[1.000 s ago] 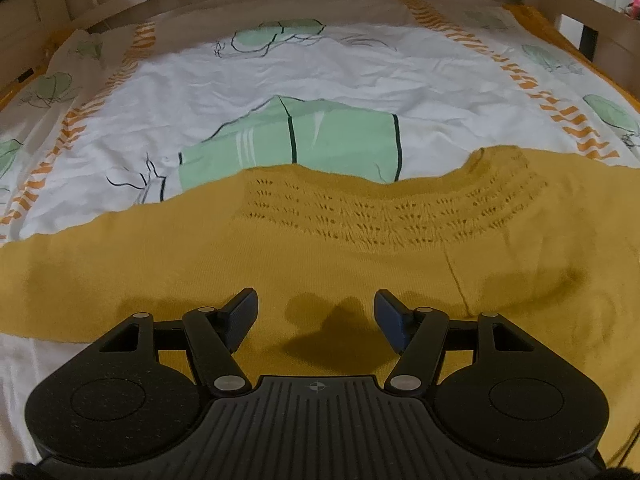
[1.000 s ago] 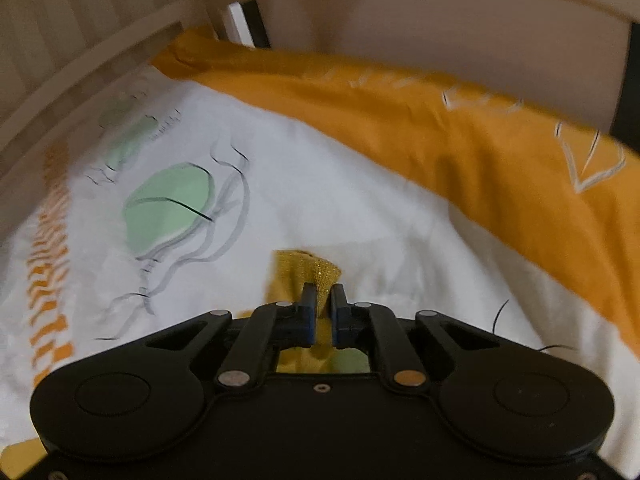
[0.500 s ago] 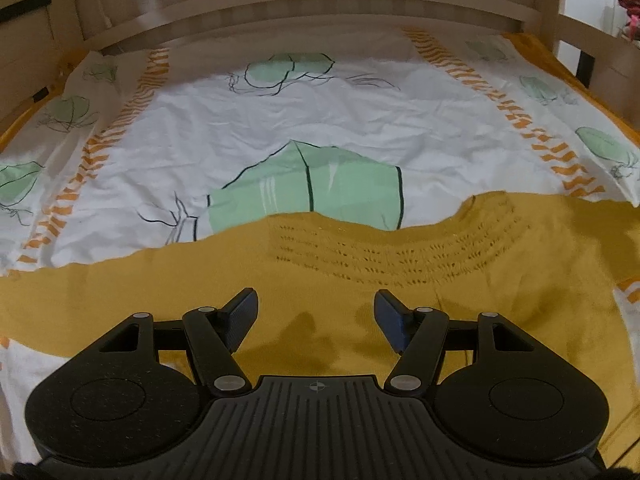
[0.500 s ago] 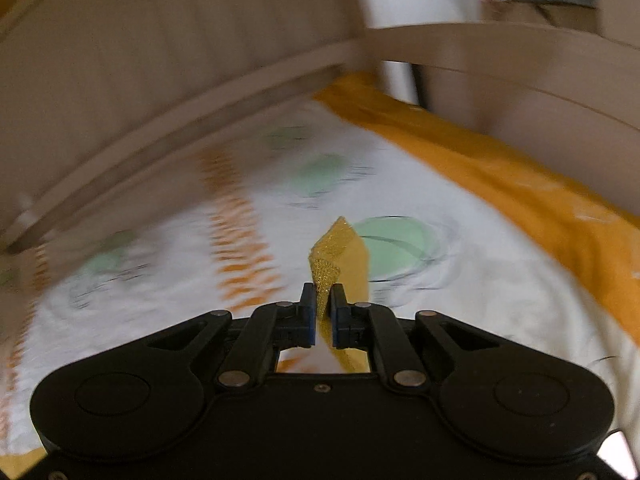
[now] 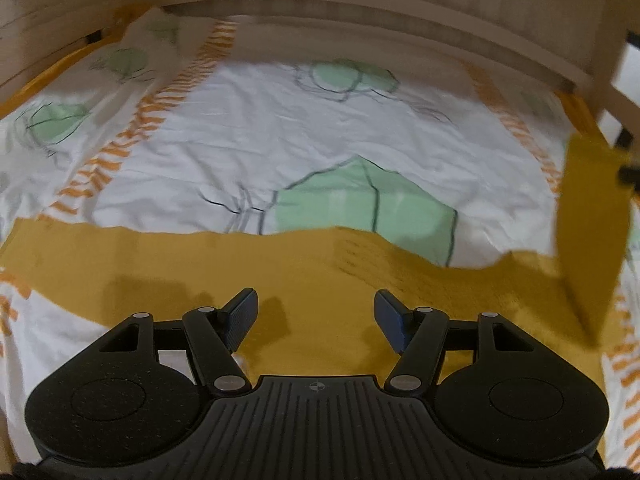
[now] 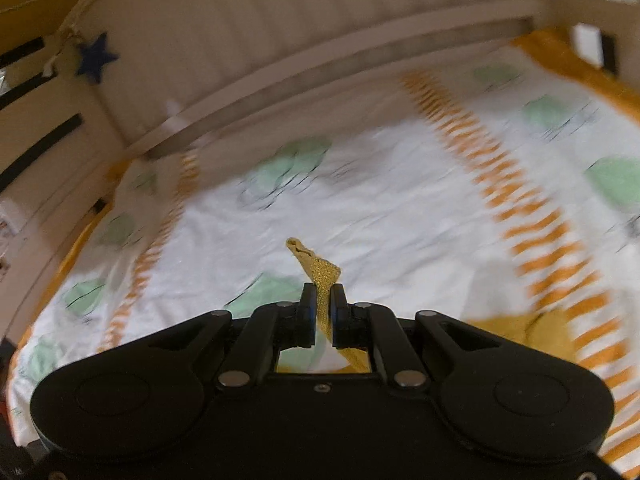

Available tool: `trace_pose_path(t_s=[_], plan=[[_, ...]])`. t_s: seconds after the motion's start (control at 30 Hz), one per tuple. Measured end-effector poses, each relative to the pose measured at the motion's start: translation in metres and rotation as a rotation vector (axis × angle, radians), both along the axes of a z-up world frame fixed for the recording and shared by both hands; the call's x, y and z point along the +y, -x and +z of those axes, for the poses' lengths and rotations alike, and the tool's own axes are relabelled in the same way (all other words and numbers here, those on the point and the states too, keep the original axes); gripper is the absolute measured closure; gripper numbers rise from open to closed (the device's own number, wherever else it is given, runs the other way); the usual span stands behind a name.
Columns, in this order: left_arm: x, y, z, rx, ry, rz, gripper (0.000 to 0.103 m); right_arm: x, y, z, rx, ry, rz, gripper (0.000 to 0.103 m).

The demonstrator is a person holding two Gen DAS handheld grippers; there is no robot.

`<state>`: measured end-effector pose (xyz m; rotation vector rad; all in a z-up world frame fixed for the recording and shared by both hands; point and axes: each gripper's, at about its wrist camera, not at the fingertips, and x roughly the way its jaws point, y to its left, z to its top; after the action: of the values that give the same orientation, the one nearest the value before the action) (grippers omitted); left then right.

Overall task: Fold small clothes
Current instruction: 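Lift the sleeve and fold it across the sweater body, open right tool, then move the left tool to the other sleeve cuff and close on it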

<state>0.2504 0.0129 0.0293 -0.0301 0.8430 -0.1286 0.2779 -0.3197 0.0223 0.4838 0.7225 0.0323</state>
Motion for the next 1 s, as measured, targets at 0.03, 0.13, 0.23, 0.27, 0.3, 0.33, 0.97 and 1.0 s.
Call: trace_pose_path(t_s=[0.03, 0.13, 0.23, 0.27, 0.3, 0.33, 0.97, 1.0], plan=[[0.004, -0.002, 0.001, 0.004, 0.005, 0.009, 0.040, 0.014, -0.001, -0.006, 0.004, -0.009, 0.014, 0.090], [0.013, -0.005, 0.001, 0.011, 0.018, 0.034, 0.040, 0.056, -0.002, -0.028, 0.029, -0.035, 0.060, 0.090], [0.018, -0.006, 0.003, 0.011, 0.030, 0.049, 0.040, 0.085, 0.001, -0.054, 0.059, -0.035, 0.109, 0.090], [0.019, -0.007, 0.004, 0.009, 0.032, 0.053, 0.040, 0.092, 0.003, -0.062, 0.067, -0.034, 0.124, 0.088], [0.020, -0.007, 0.005, 0.007, 0.033, 0.056, 0.040, 0.109, 0.006, -0.062, 0.076, -0.039, 0.137, 0.086], [0.020, -0.006, 0.005, 0.005, 0.033, 0.057, 0.040, 0.114, 0.009, -0.069, 0.088, -0.051, 0.147, 0.081], [-0.009, 0.000, -0.014, -0.014, -0.017, -0.025, 0.040, 0.085, 0.100, -0.127, 0.219, 0.425, 0.113, 0.016], [-0.010, 0.000, -0.017, -0.006, -0.015, -0.032, 0.040, 0.085, 0.104, -0.130, 0.218, 0.454, 0.115, 0.014]])
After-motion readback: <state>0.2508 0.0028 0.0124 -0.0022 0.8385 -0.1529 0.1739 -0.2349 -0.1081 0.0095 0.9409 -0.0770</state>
